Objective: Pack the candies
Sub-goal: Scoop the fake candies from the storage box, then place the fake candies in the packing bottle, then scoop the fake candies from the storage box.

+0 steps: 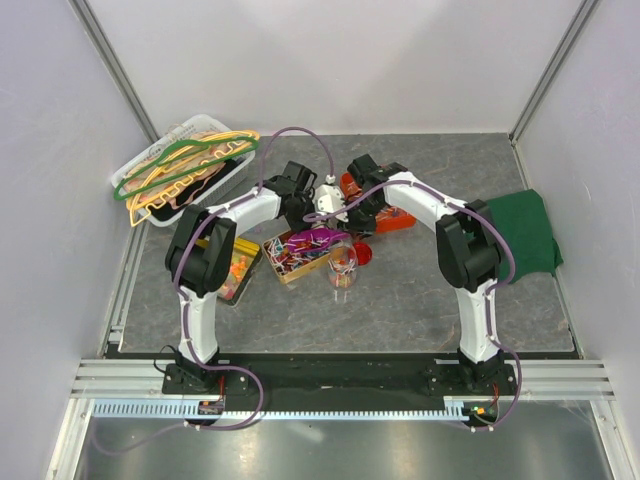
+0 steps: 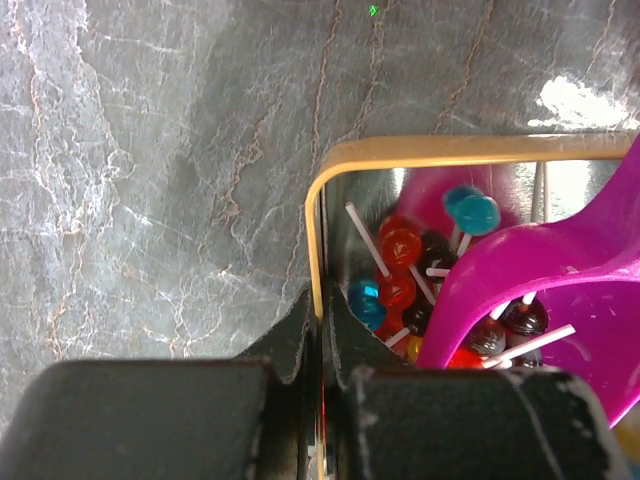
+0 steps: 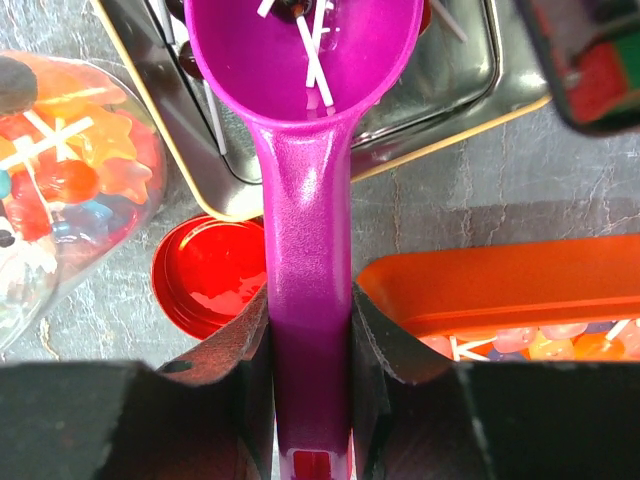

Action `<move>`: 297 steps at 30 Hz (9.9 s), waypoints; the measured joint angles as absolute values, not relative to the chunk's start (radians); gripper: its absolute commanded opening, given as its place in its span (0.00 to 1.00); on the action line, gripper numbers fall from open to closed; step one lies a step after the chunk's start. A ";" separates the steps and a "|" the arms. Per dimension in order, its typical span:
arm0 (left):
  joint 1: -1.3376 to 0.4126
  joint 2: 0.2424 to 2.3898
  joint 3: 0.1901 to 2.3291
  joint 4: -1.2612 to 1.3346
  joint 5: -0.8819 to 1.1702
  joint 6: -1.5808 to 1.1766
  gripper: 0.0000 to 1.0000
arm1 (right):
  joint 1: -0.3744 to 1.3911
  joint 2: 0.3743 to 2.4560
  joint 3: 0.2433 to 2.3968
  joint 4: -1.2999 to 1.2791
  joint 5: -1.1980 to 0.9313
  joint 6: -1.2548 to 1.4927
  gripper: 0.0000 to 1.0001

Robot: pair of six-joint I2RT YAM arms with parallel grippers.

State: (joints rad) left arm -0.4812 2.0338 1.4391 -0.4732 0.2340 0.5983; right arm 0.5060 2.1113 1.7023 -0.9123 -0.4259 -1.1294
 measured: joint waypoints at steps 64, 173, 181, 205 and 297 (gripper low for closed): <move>-0.209 2.050 1.698 -0.588 0.300 0.344 0.94 | 0.482 2.056 1.684 -0.756 -0.437 -1.050 0.00; -0.189 1.685 1.119 -0.488 0.293 0.320 0.88 | 0.661 1.429 1.627 -1.166 0.174 -1.034 0.00; -0.235 1.715 1.128 -0.468 0.194 0.303 0.43 | 0.661 1.406 1.611 -1.133 0.170 -1.005 0.00; -0.280 1.979 1.479 -0.514 0.096 0.515 0.02 | 0.588 1.404 1.573 -1.076 0.128 -0.978 0.00; -0.393 2.110 1.613 -0.463 0.304 0.958 0.02 | 0.594 1.895 1.757 -1.102 0.357 -1.290 0.00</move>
State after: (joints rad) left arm -0.3931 2.1101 1.6131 -0.4625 0.3042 0.9585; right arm 0.5941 1.8954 1.7573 -1.1023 0.3573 -1.2900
